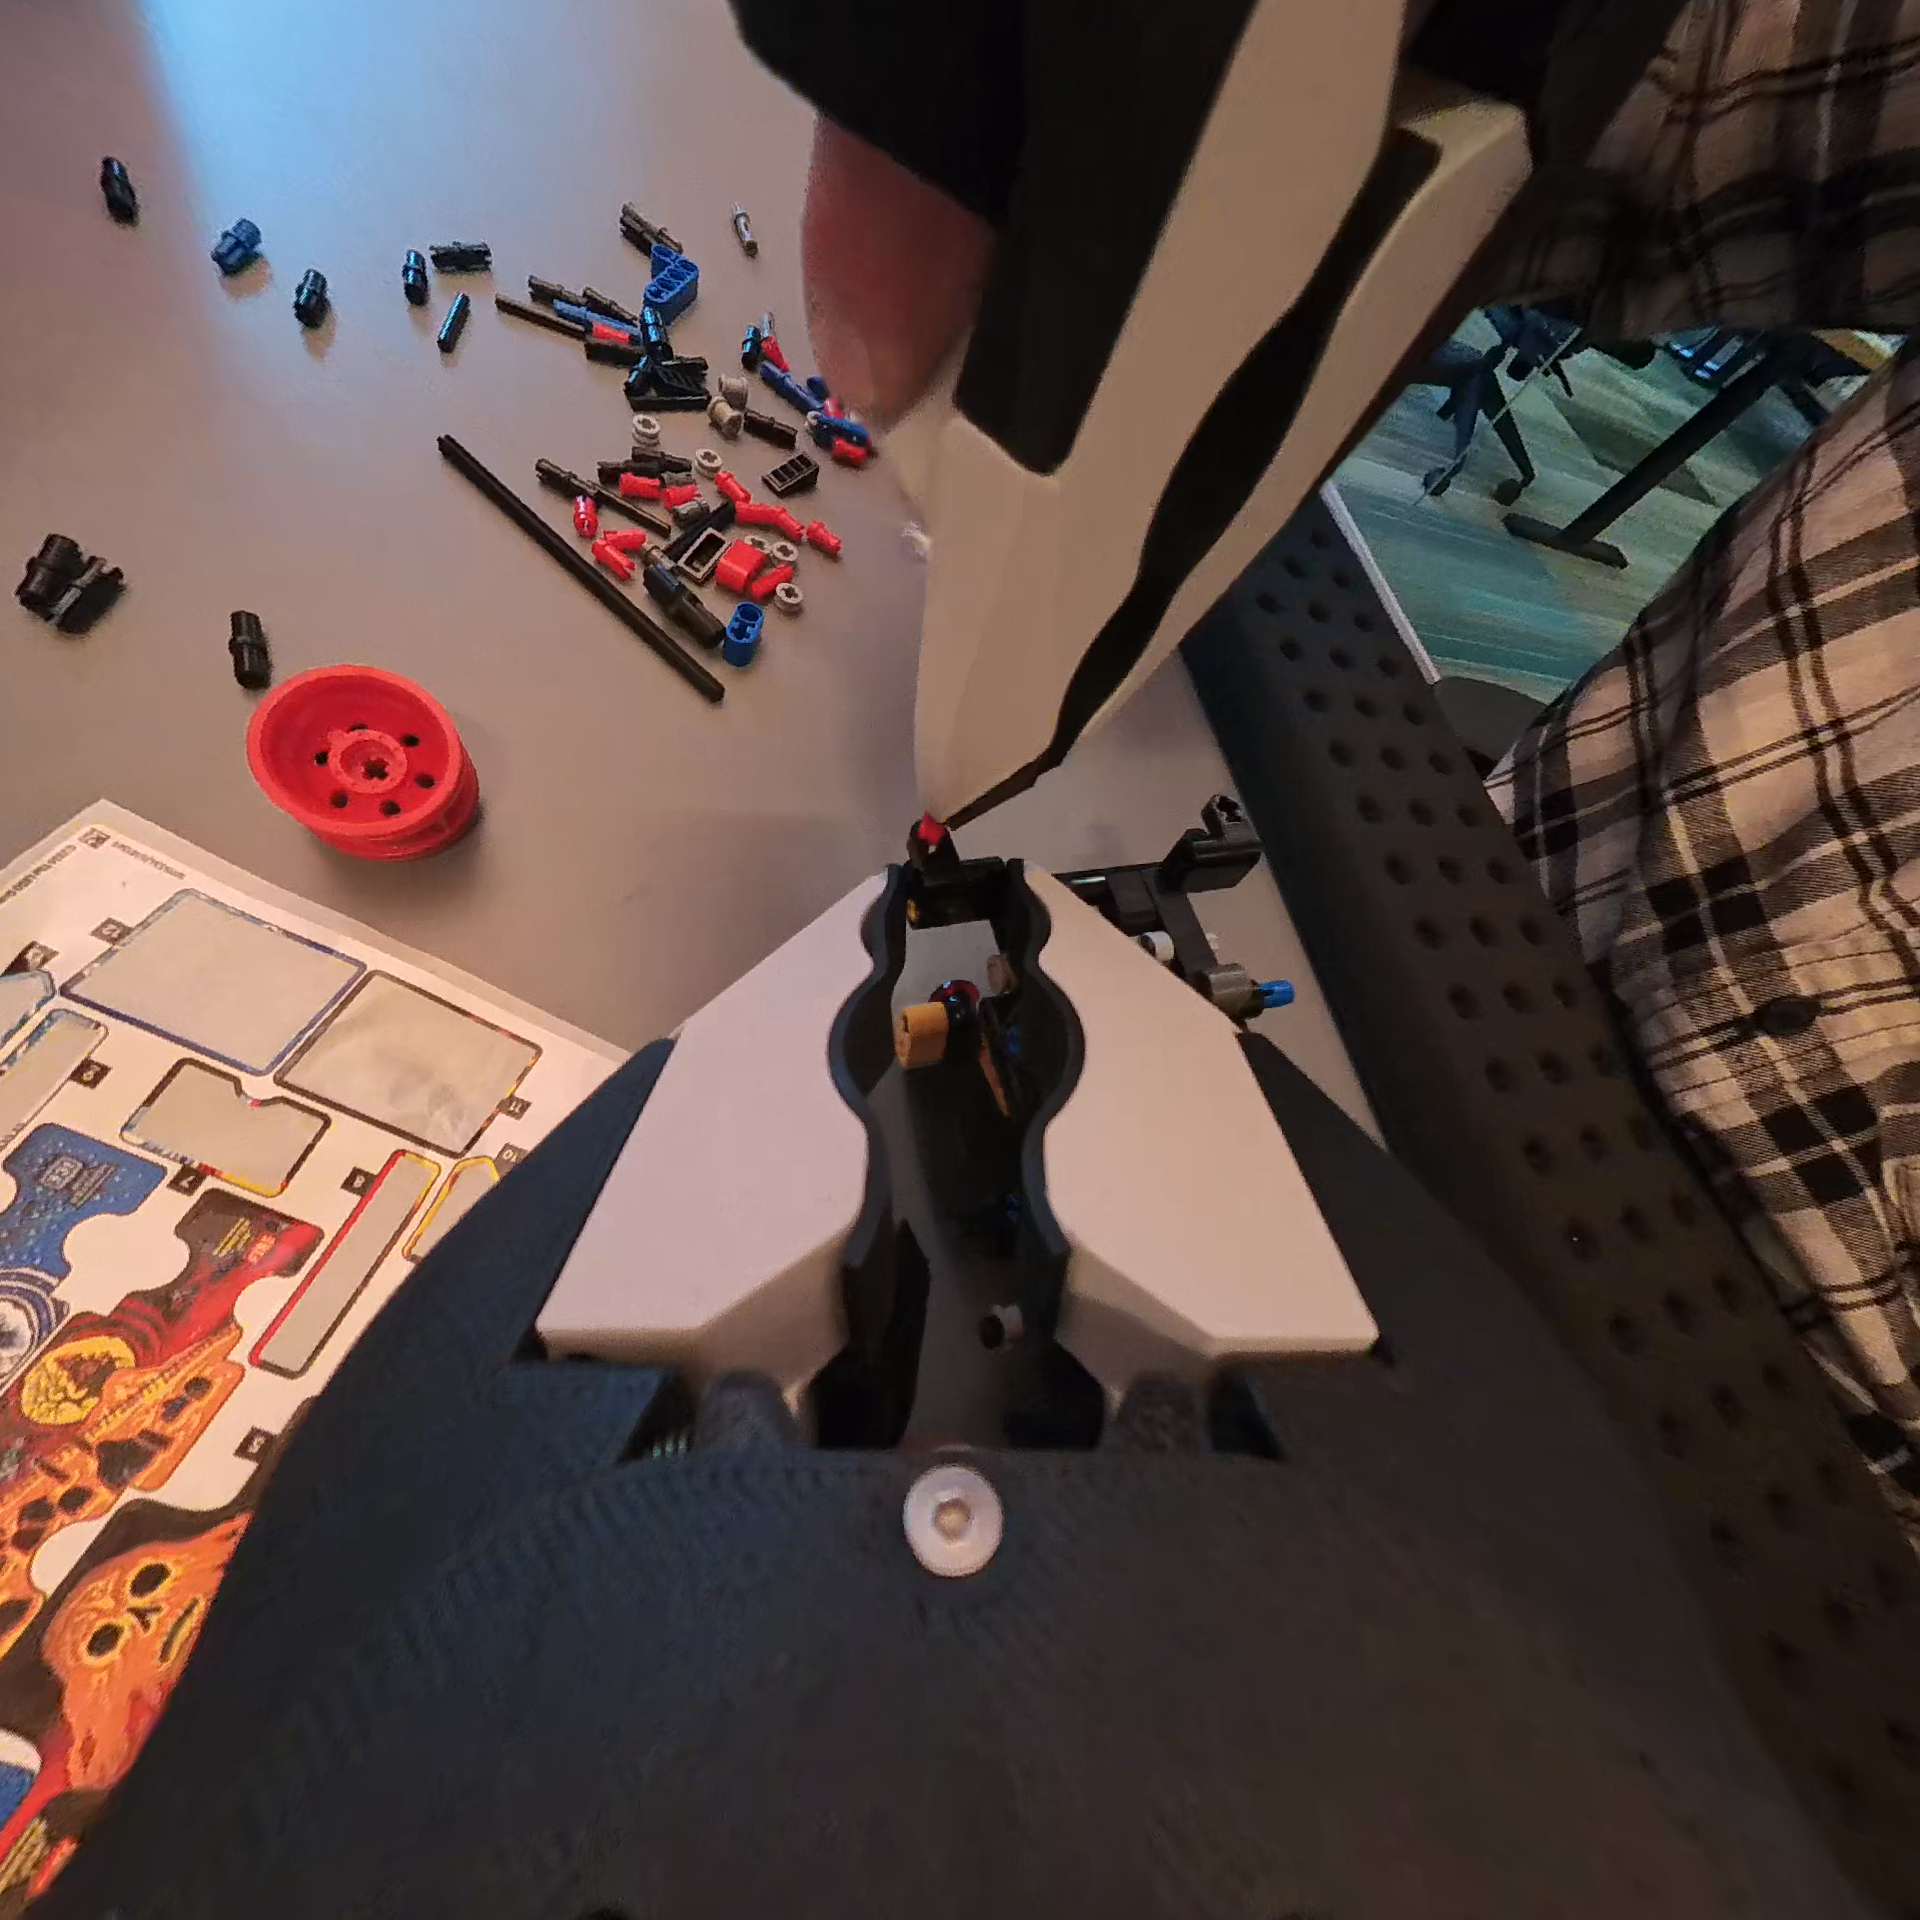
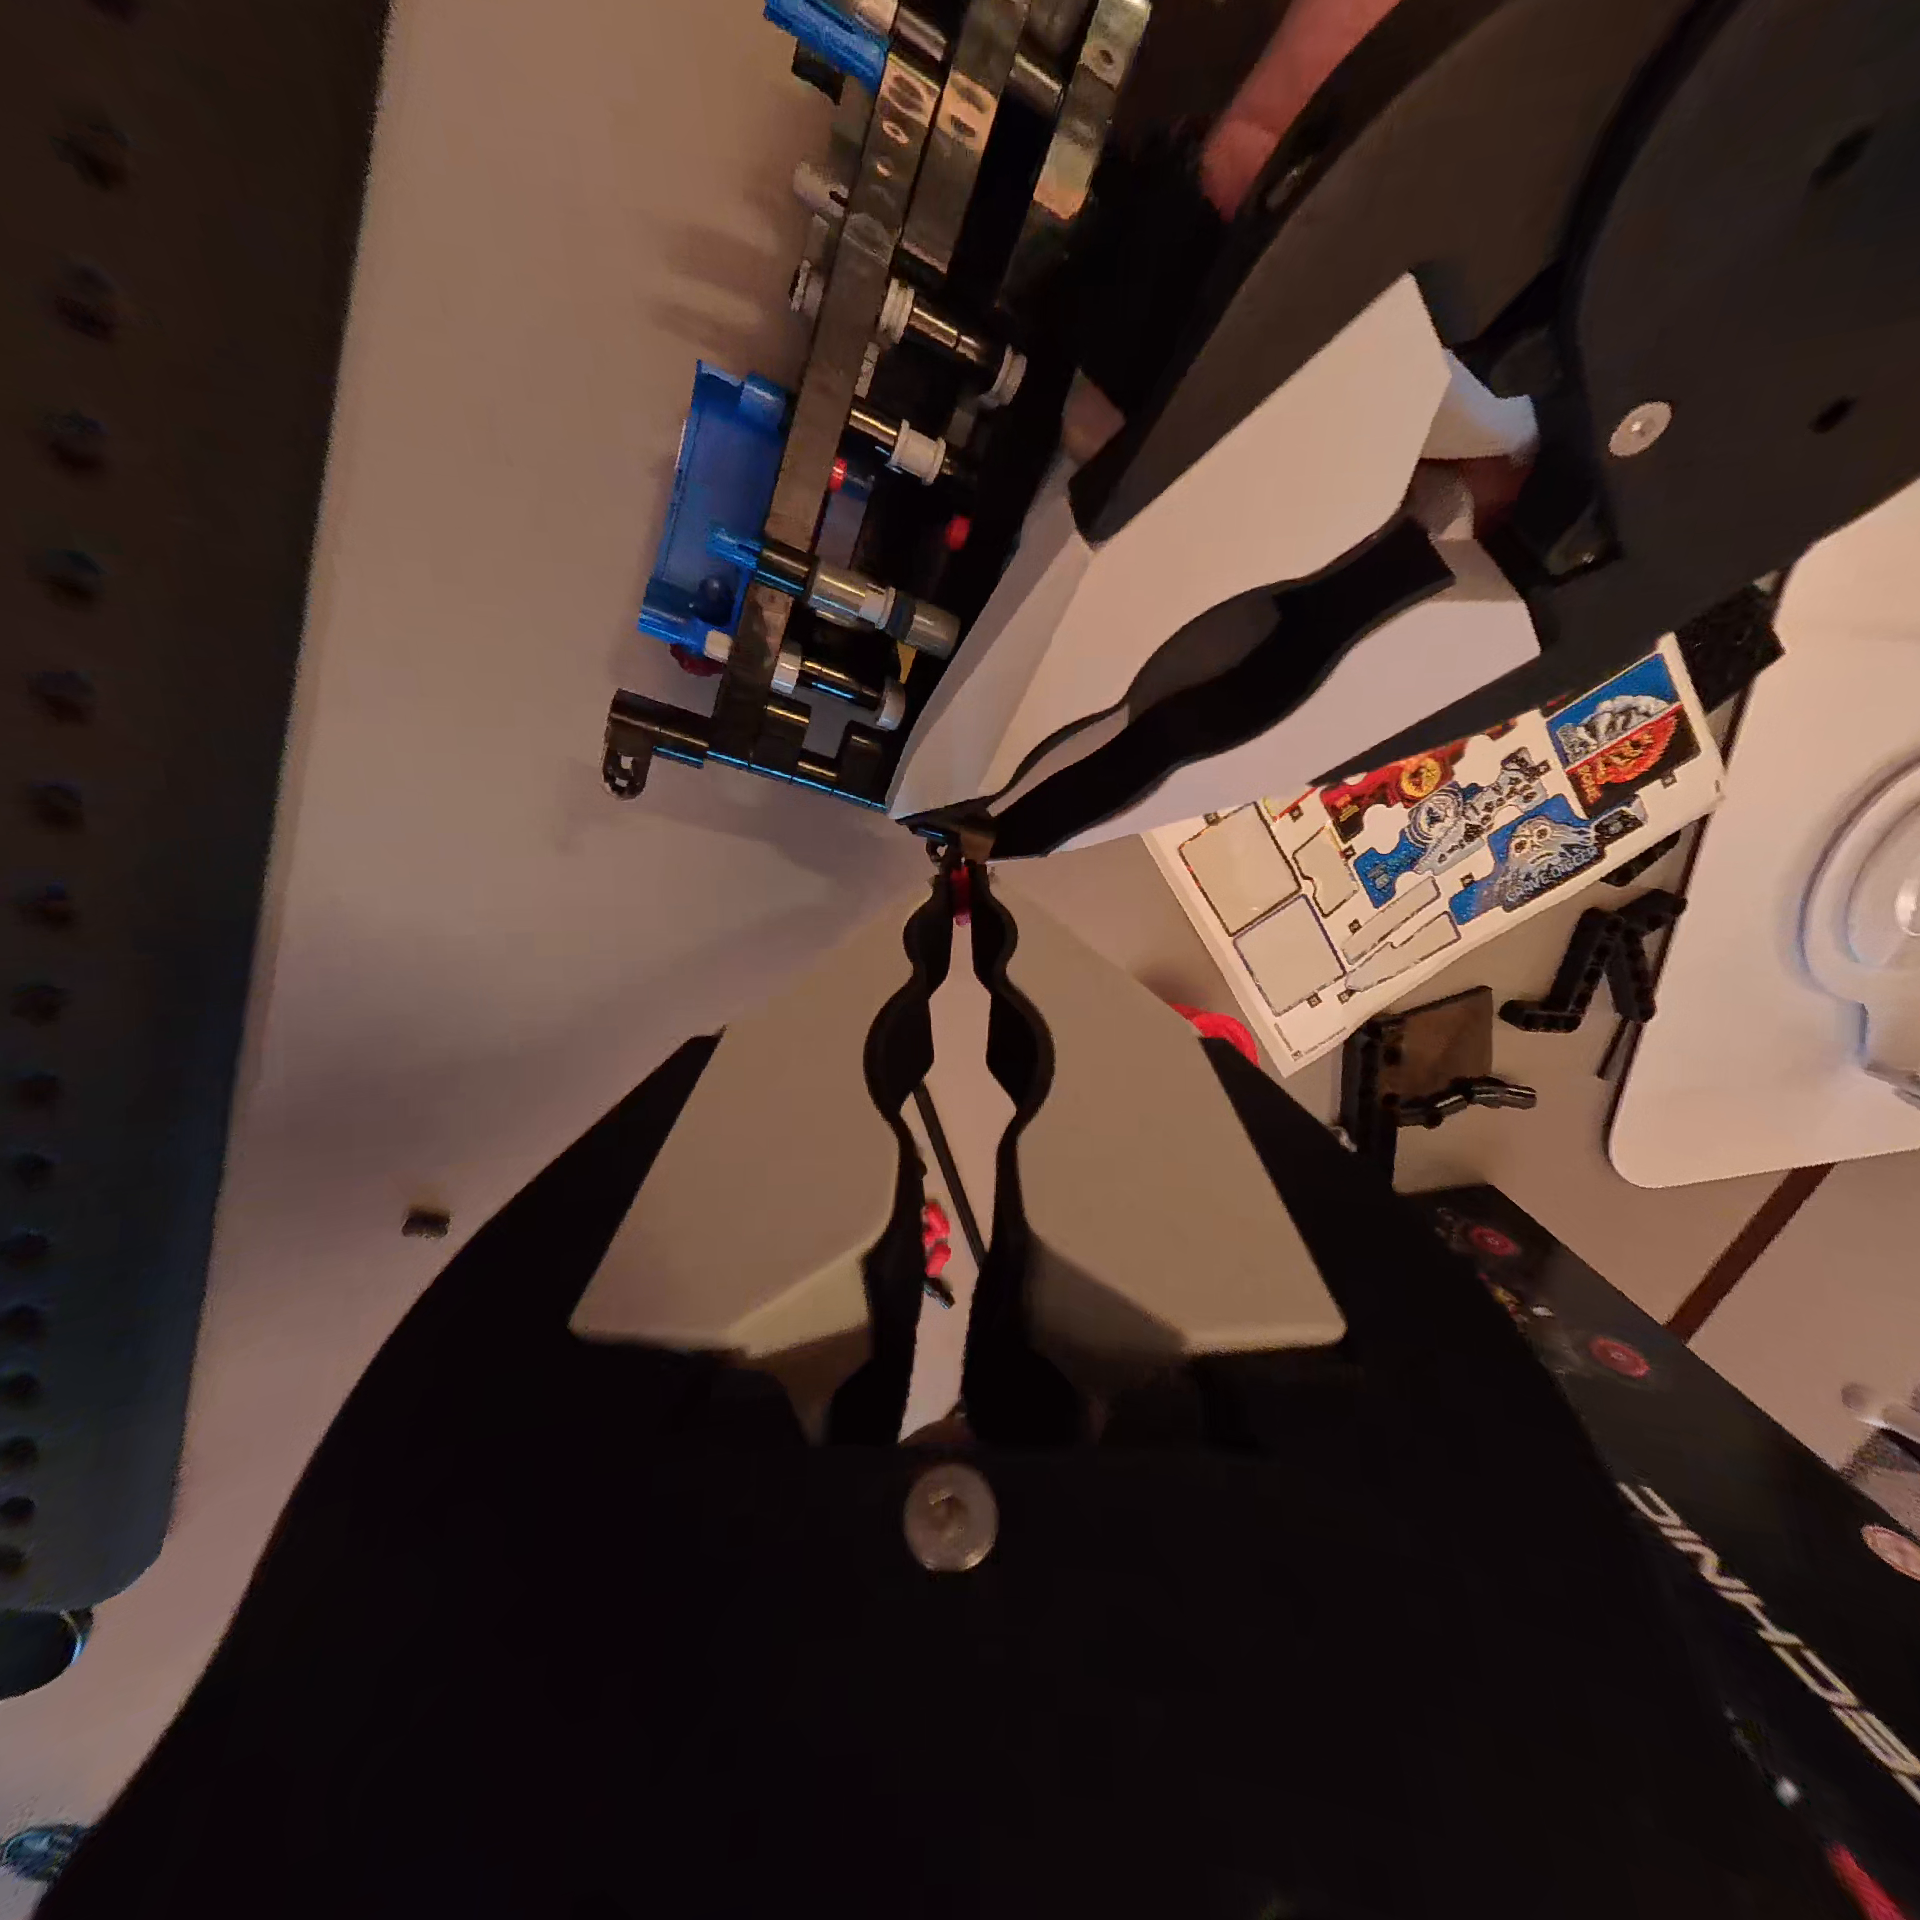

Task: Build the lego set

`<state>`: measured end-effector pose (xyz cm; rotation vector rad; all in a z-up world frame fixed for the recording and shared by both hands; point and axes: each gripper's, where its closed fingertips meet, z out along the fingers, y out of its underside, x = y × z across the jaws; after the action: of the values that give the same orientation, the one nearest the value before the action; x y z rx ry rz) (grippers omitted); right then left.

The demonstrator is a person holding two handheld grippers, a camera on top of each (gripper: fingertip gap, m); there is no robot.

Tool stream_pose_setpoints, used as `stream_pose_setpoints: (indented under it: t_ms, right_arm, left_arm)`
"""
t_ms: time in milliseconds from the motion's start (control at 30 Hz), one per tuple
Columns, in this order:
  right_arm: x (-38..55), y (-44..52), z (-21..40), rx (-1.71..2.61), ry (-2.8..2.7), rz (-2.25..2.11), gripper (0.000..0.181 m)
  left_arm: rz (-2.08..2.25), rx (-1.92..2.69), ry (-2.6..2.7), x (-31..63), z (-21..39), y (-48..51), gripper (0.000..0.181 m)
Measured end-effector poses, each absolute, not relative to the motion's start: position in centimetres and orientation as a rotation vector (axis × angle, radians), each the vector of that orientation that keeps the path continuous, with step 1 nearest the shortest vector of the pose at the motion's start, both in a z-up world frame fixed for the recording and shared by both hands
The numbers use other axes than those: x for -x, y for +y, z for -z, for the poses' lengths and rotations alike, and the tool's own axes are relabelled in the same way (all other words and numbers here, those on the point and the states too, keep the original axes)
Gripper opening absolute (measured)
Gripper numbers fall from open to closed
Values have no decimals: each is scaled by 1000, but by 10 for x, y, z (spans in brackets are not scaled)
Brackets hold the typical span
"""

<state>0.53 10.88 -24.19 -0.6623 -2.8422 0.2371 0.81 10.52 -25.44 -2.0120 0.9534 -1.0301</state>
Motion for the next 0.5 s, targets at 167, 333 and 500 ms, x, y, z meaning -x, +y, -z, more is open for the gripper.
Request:
stream_pose_setpoints:
  t_ms: [167,333,500]
  right_arm:
    - [-8,107,243,692,-2853,-321,0]
    - [-5,107,247,689,-2885,-353,0]
    - [-6,105,246,681,-2930,-422,0]
  left_arm:
    - [1014,1996,984,-10,254,104,16]
    - [1007,1995,993,-10,256,103,15]
    - [995,1976,1010,-11,256,102,14]
